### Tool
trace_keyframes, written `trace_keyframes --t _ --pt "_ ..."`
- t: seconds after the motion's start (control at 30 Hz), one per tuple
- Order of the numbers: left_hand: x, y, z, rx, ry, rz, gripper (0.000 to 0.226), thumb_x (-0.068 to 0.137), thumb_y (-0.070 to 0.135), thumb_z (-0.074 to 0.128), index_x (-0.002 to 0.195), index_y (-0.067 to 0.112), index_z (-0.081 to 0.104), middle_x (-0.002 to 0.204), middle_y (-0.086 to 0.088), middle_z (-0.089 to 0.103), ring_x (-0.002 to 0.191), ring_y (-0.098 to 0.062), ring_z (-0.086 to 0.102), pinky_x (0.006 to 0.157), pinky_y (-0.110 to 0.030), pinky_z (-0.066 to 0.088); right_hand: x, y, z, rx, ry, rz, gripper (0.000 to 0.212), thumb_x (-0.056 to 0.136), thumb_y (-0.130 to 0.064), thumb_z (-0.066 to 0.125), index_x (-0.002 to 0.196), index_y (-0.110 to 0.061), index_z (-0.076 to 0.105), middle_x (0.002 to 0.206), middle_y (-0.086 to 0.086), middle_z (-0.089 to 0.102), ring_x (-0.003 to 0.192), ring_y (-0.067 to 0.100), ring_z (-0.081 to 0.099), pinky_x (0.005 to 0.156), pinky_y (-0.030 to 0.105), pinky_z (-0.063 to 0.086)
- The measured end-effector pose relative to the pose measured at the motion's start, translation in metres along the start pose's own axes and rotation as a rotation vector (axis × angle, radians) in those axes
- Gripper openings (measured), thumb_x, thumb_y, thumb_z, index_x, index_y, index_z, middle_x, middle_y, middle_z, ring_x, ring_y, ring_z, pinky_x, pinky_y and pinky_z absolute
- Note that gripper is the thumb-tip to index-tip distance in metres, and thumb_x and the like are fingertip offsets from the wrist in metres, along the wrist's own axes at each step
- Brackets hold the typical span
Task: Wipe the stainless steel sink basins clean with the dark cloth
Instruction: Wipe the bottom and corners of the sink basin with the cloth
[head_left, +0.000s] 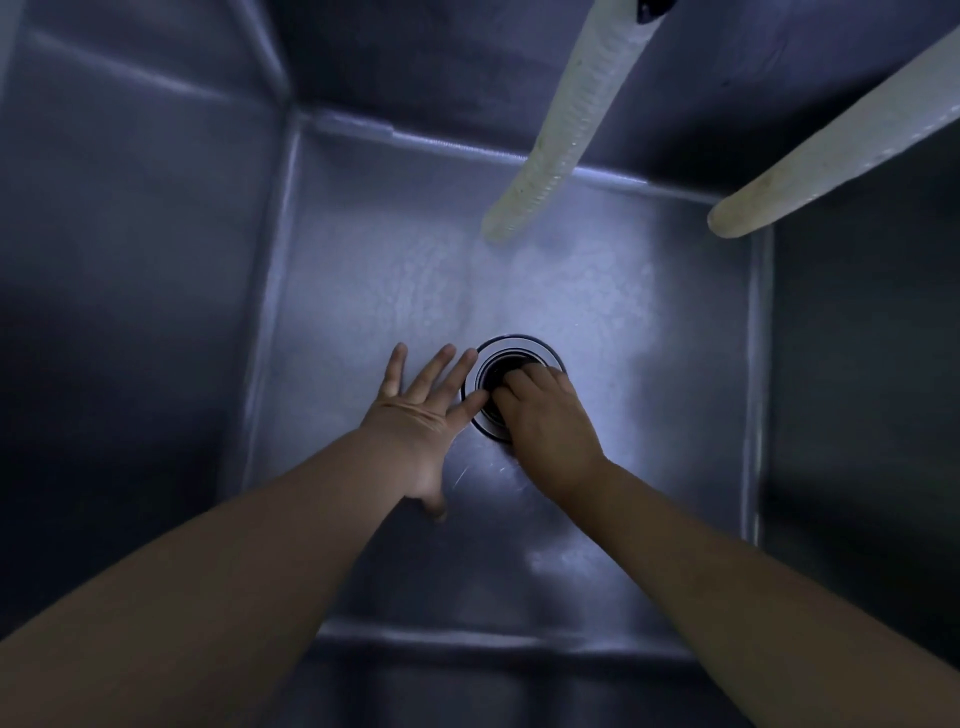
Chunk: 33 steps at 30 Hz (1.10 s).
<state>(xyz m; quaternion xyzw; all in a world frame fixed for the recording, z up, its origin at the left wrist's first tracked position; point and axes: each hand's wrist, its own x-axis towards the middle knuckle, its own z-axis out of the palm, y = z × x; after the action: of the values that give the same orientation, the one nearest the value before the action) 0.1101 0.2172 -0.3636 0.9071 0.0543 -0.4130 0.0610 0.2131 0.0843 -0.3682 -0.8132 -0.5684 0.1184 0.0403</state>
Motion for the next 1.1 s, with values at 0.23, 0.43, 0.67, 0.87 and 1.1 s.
trace_keyframes --t 0.23,0.43,0.67,0.87,1.1 --pt "-0.001 -0.001 -0.001 0.011 -0.003 -0.006 0.146 0.041 0.074 0.073 0.144 0.031 -0.022 0.125 -0.002 -0.059 0.117 -0.022 -0.052 0.097 -0.061 -0.032 0.016 -0.012 -0.010 -0.228 -0.233 -0.005 0.014 0.083 -0.018 0.058 0.083 -0.011 0.070 0.083 0.005 0.066 0.084 0.023 0.057 0.081 0.032 0.042" --pt "-0.002 0.000 -0.002 0.022 0.012 -0.006 0.148 0.040 0.076 0.072 0.144 0.031 -0.023 0.125 -0.004 -0.060 0.114 -0.023 -0.055 0.094 -0.060 -0.034 0.019 -0.015 -0.013 -0.282 -0.385 0.011 0.023 0.093 -0.029 0.045 0.098 -0.019 0.065 0.099 0.001 0.064 0.107 0.025 0.046 0.096 0.037 0.029" --pt "-0.003 -0.002 -0.002 0.007 -0.010 0.004 0.148 0.041 0.075 0.071 0.142 0.030 -0.027 0.122 -0.004 -0.062 0.107 -0.023 -0.060 0.095 -0.061 -0.033 0.023 -0.001 -0.007 -0.029 -0.317 0.120 0.012 0.090 -0.020 0.047 0.090 -0.017 0.059 0.091 -0.001 0.063 0.100 0.023 0.049 0.091 0.035 0.026" --pt "0.000 -0.004 0.000 -0.014 0.002 0.014 0.150 0.040 0.075 0.071 0.139 0.032 -0.033 0.121 -0.003 -0.065 0.111 -0.022 -0.059 0.096 -0.061 -0.032 -0.025 0.001 -0.017 0.336 0.134 0.274 0.034 0.078 -0.005 0.041 0.098 -0.013 0.067 0.095 0.001 0.066 0.094 0.026 0.050 0.079 0.033 0.027" --pt "0.000 -0.003 0.000 -0.044 -0.008 0.019 0.152 0.038 0.076 0.071 0.136 0.032 -0.037 0.114 0.000 -0.068 0.109 -0.021 -0.060 0.094 -0.059 -0.035 -0.104 0.013 -0.002 -0.068 0.024 0.321 0.049 0.080 -0.026 0.047 0.125 -0.012 0.060 0.127 0.010 0.058 0.101 0.029 0.041 0.079 0.039 0.040"
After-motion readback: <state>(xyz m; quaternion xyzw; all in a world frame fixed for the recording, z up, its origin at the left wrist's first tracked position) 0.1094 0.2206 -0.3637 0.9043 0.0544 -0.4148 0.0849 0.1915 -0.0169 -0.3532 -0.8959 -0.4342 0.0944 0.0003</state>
